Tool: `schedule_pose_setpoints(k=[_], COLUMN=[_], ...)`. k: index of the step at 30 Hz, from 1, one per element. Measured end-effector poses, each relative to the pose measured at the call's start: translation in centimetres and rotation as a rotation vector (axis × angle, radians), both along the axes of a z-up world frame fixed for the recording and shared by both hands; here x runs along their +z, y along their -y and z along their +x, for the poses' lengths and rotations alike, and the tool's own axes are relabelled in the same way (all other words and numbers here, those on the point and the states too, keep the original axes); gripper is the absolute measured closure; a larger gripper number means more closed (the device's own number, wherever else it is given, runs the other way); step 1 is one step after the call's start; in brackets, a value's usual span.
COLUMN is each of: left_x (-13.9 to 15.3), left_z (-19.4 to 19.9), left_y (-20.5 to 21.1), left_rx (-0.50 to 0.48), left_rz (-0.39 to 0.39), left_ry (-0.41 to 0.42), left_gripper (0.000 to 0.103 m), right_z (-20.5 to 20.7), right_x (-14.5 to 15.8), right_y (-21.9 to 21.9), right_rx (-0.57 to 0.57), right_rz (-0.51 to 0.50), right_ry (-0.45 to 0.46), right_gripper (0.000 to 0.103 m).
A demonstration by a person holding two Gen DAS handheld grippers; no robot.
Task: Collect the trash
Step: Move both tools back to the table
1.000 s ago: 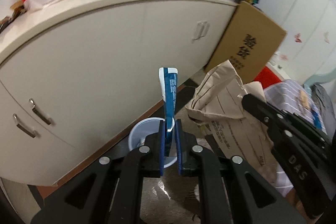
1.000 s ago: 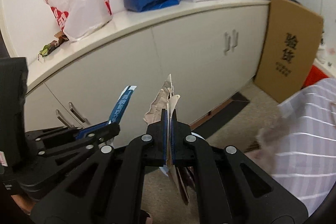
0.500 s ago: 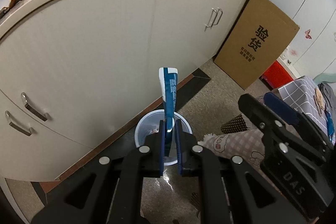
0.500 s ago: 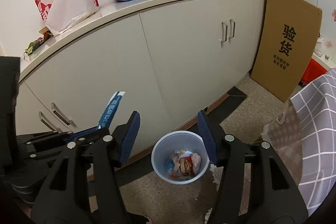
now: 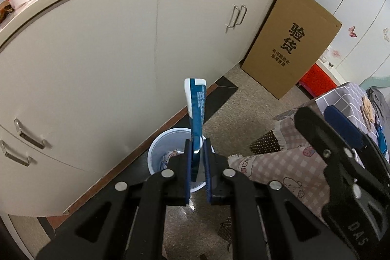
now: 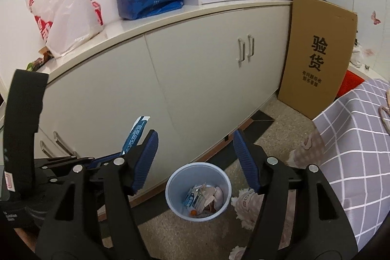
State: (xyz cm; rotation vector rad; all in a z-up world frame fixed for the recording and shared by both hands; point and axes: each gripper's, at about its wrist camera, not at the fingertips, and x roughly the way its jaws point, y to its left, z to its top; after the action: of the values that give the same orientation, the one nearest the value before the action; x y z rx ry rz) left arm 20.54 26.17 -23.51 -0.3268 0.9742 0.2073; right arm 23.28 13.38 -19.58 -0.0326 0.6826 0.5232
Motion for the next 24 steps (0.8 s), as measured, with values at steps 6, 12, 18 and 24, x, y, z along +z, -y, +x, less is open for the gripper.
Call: schedule_pose_setpoints(k=[6, 12, 18, 24], left_x=[0.5, 0.8, 2.3, 4.8], left_z=[1.8, 2.4, 0.9, 0.0], left_y=[0.7, 0.6, 1.1, 2.6], left_rx=[-0.020, 0.031, 0.040, 0.033], left_rz=[-0.002, 0.015, 0.025, 0.040], left_ry=[0.001, -0.007, 0.015, 0.054], left_gripper=[0.092, 0.044, 0.044, 0.044], right_z=[0.3, 0.5, 0.1, -0.8], right_x=[0.9, 1.5, 2.0, 3.3], right_y=[1.8, 3.2, 4.3, 5.6], right_rx=[-0.055, -0.084, -0.099, -0.101], right_rz=[0.046, 0.073, 0.086, 0.102], right_ry=[0.030, 0.032, 0.025, 0.034], right_gripper=[0.038, 0.036, 0.036, 0.036])
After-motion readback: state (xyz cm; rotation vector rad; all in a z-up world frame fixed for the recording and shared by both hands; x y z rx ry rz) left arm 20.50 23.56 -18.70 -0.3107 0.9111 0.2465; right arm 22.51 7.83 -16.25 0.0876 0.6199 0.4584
